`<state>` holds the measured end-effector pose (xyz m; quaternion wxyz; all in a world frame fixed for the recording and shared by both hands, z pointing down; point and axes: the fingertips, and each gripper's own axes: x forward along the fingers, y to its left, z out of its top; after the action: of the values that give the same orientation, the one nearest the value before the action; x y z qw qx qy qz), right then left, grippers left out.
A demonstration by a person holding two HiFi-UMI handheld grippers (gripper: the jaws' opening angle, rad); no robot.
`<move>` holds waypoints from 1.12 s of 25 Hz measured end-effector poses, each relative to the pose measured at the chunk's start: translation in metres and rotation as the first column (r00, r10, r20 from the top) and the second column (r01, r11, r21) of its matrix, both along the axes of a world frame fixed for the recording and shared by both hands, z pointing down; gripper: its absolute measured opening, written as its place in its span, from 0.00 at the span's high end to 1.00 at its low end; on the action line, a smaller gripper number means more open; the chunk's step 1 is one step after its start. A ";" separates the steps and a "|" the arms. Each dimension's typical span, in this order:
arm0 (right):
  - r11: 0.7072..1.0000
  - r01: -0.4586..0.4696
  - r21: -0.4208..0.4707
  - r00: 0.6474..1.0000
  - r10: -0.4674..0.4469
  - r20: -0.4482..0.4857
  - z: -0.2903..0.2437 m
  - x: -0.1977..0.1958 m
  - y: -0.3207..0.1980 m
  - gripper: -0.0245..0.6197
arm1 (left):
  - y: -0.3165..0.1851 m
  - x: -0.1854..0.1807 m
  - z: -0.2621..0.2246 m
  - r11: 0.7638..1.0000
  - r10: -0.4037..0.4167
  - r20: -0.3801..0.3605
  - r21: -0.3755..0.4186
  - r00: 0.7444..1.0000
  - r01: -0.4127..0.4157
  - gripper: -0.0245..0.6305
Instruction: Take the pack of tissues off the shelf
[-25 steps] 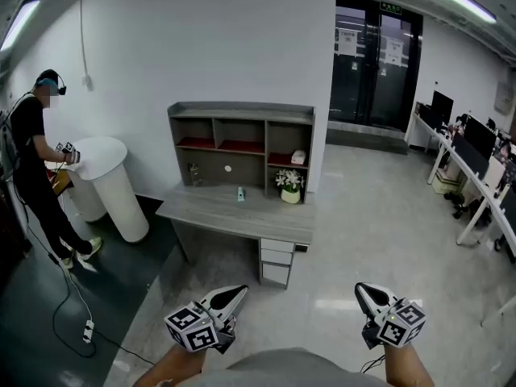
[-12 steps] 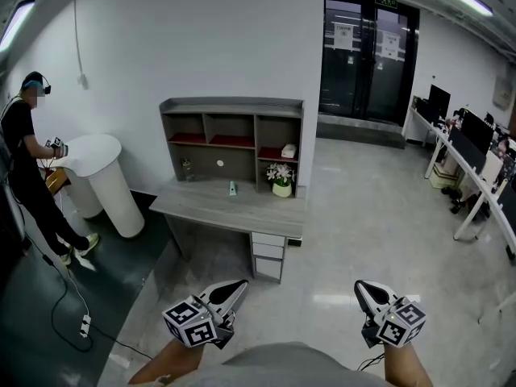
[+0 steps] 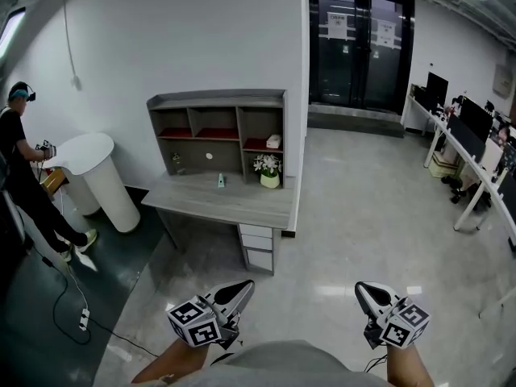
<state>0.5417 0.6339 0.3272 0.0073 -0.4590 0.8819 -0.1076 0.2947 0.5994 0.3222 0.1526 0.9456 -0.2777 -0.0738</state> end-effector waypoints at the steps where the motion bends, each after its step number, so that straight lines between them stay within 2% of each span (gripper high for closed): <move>1: 1.000 0.003 -0.003 1.000 -0.003 0.004 0.003 0.004 0.001 0.94 | 0.001 0.005 0.002 1.000 0.006 0.008 -0.002 1.000 -0.006 0.94; 6: 1.000 0.015 -0.020 1.000 -0.015 0.020 0.013 0.010 -0.008 0.94 | -0.007 0.014 0.005 1.000 0.012 0.023 -0.013 1.000 -0.011 0.94; 13: 0.999 0.018 -0.040 1.000 -0.018 -0.003 0.023 -0.013 -0.056 0.94 | -0.057 -0.008 0.020 0.999 0.015 -0.019 -0.048 1.000 -0.016 0.94; 18: 1.000 -0.004 -0.031 0.999 0.003 -0.034 0.021 -0.053 -0.120 0.94 | -0.126 -0.048 0.026 0.998 0.037 -0.043 -0.041 0.998 -0.039 0.94; 28: 0.999 -0.030 0.013 0.998 0.031 -0.055 -0.009 -0.165 -0.274 0.93 | -0.284 -0.148 0.008 0.995 0.099 -0.036 0.008 0.994 -0.099 0.94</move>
<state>0.3765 0.3596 0.3185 -0.0129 -0.4753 0.8752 -0.0895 0.1464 0.3155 0.3305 0.1584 0.9572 -0.2274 -0.0841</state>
